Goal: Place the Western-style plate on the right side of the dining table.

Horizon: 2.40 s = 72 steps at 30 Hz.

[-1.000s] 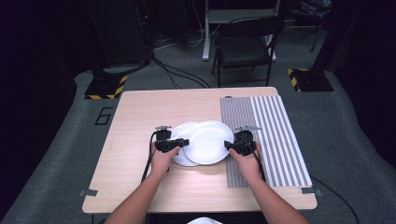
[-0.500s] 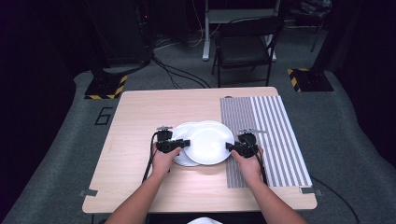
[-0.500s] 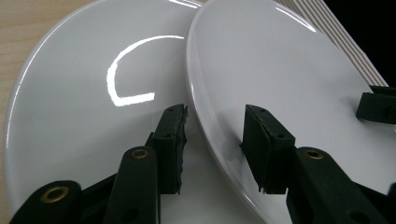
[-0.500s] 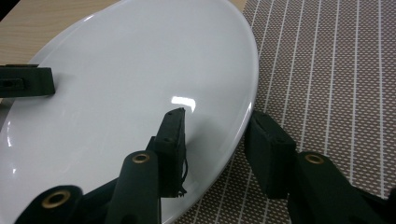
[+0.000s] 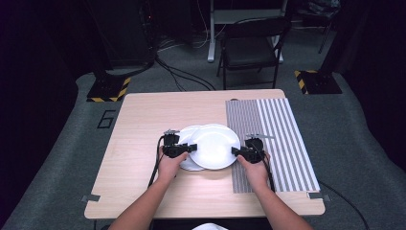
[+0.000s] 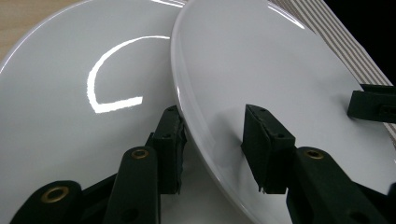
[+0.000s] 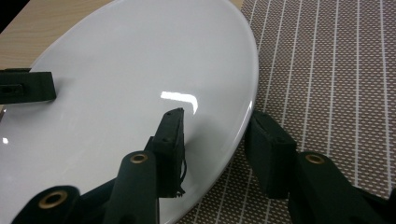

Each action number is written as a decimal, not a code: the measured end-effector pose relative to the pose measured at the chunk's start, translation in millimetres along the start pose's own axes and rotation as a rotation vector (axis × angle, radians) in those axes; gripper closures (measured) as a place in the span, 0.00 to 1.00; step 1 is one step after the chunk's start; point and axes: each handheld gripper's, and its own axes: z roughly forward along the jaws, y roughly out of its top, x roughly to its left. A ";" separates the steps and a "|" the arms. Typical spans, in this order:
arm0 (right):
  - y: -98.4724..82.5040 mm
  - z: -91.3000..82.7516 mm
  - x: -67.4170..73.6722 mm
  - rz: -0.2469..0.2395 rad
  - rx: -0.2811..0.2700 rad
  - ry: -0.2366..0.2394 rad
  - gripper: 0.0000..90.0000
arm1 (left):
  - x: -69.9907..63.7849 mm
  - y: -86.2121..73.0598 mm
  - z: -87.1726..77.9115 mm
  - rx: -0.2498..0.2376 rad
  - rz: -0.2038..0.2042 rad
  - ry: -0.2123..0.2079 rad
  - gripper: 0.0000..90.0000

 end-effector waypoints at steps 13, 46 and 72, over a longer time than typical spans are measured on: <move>-0.4 0.5 9.7 -0.024 0.003 -0.048 0.59 | -2.2 -0.3 0.6 0.008 0.002 0.015 0.64; 9.8 -6.0 21.3 -0.054 -0.010 -0.095 0.59 | -15.5 4.2 -4.8 0.010 0.055 0.091 0.62; 12.4 -10.8 17.5 -0.034 -0.017 -0.088 0.58 | -21.0 8.8 -3.8 0.014 0.066 0.088 0.63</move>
